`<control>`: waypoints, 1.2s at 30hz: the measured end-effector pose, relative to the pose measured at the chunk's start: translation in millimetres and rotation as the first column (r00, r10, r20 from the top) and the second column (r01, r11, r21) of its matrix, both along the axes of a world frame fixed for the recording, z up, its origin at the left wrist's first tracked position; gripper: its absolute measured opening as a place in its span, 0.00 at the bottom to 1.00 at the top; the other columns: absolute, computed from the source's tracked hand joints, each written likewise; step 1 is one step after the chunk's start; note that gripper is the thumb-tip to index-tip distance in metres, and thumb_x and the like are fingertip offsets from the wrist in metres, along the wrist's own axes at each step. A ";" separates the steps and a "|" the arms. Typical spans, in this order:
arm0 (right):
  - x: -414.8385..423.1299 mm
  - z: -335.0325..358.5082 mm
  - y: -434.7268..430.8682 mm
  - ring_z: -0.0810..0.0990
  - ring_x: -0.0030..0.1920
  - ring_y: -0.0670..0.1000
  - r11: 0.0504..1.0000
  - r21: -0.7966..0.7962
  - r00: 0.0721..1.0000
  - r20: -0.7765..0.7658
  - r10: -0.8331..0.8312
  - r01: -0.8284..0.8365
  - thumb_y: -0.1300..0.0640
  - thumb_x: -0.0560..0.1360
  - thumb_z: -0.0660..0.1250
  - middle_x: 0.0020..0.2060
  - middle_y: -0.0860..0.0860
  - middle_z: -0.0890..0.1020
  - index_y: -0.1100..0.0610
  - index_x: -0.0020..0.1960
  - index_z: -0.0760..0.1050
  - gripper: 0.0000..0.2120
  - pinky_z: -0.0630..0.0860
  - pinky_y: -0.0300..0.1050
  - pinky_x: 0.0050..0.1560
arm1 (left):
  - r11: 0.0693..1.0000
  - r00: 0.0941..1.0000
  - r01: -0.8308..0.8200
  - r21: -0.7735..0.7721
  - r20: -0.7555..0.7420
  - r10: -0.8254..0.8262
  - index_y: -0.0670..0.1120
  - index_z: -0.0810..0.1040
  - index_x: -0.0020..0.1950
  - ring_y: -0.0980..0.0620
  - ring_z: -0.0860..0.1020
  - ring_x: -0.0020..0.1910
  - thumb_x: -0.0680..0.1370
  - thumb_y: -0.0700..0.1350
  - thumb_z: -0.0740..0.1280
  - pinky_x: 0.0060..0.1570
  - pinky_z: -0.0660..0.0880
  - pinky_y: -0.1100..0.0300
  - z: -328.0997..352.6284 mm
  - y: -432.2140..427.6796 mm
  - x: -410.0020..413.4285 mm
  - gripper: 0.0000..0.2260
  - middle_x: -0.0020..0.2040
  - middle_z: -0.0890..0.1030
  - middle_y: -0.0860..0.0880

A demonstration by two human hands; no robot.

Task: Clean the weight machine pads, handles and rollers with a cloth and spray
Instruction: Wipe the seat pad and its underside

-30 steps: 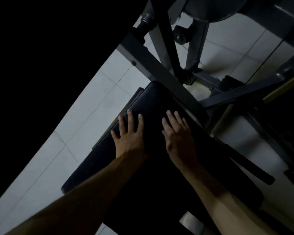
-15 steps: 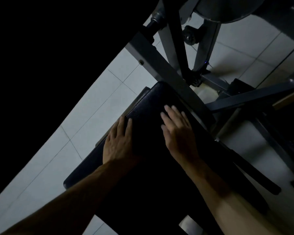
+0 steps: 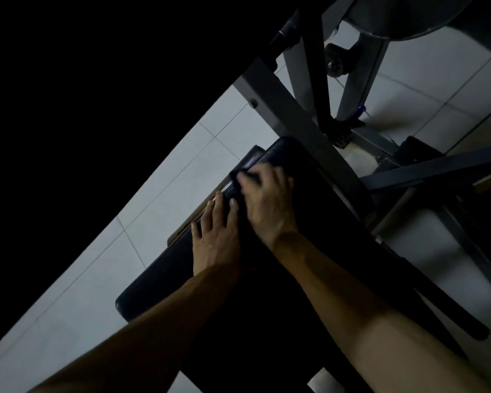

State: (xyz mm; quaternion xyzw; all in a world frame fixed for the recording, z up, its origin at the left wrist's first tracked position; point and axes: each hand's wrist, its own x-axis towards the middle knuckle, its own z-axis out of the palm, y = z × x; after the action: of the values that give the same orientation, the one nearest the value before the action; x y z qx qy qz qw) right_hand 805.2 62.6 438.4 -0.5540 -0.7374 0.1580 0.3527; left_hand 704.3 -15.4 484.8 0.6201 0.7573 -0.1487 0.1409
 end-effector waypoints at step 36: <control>58.6 -24.6 -22.0 0.72 0.57 0.56 0.946 -0.158 0.958 -0.003 -0.286 0.282 0.57 0.80 0.65 0.60 0.56 0.74 0.54 0.71 0.77 0.20 0.79 0.57 0.54 | 0.997 0.998 -0.024 -0.078 0.052 0.028 0.50 0.33 0.82 0.46 0.30 0.80 0.68 0.63 0.78 0.79 0.42 0.35 3.0 -0.8 -0.1 0.62 0.80 0.27 0.49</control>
State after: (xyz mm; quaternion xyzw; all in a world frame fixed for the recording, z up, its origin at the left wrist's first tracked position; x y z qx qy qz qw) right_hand 863.8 40.6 413.8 -0.6780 -0.6308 0.1699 0.3369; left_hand 704.2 -16.2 487.8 0.6082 0.7549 -0.1595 0.1865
